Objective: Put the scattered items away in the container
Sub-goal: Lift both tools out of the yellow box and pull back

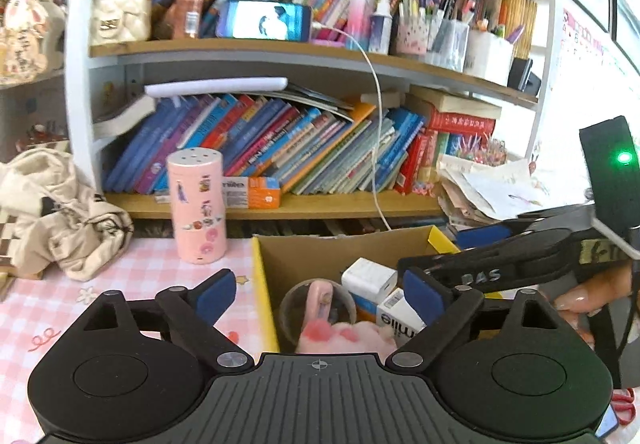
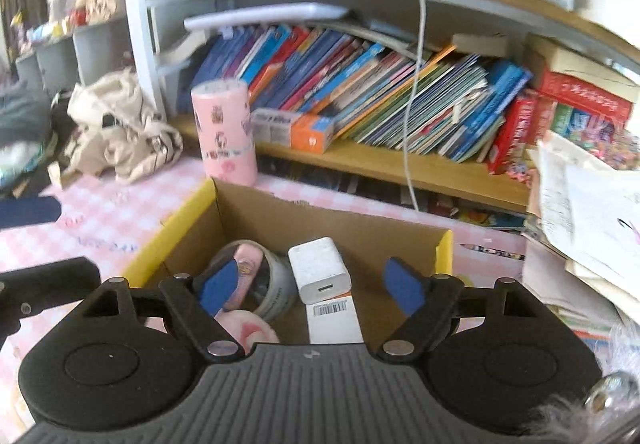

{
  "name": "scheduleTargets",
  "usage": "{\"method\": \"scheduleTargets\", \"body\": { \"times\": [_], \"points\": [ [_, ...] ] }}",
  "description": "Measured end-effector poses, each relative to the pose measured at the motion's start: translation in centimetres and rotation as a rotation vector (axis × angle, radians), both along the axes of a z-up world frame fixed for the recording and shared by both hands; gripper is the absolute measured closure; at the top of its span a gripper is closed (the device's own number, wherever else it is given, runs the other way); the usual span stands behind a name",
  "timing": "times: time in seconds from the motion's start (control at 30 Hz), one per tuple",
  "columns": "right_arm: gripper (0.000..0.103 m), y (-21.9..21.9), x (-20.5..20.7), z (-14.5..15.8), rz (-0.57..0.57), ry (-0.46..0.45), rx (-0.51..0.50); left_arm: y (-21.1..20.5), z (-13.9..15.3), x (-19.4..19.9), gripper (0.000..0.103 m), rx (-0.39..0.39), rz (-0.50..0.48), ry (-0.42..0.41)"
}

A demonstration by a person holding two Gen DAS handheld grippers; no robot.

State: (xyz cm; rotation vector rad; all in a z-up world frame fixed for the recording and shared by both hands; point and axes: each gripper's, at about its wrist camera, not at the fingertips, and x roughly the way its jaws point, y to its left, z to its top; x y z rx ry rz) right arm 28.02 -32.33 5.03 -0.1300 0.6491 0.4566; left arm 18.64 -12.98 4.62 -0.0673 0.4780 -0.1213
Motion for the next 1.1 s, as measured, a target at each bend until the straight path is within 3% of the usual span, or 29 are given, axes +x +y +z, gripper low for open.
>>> {"method": "scheduleTargets", "body": {
  "times": [0.37, 0.67, 0.83, 1.1],
  "points": [
    [0.003, -0.1, -8.8, 0.1, -0.123, -0.080, 0.039, 1.9, -1.1, -5.8, 0.005, 0.042, 0.059, -0.007],
    [0.002, 1.1, -15.1, -3.3, -0.217, -0.043, 0.010, 3.5, -3.3, -9.7, 0.004, 0.043, 0.081, 0.057],
    [0.001, 2.4, -17.5, -5.3, -0.279, -0.005, -0.034, 3.4, -4.7, -11.3, 0.004, 0.087, 0.090, 0.109],
    [0.000, 4.7, -20.0, -6.0, -0.277, 0.008, -0.063, 4.6, -5.3, -13.3, 0.004, 0.110, 0.100, 0.140]
  ]
}}
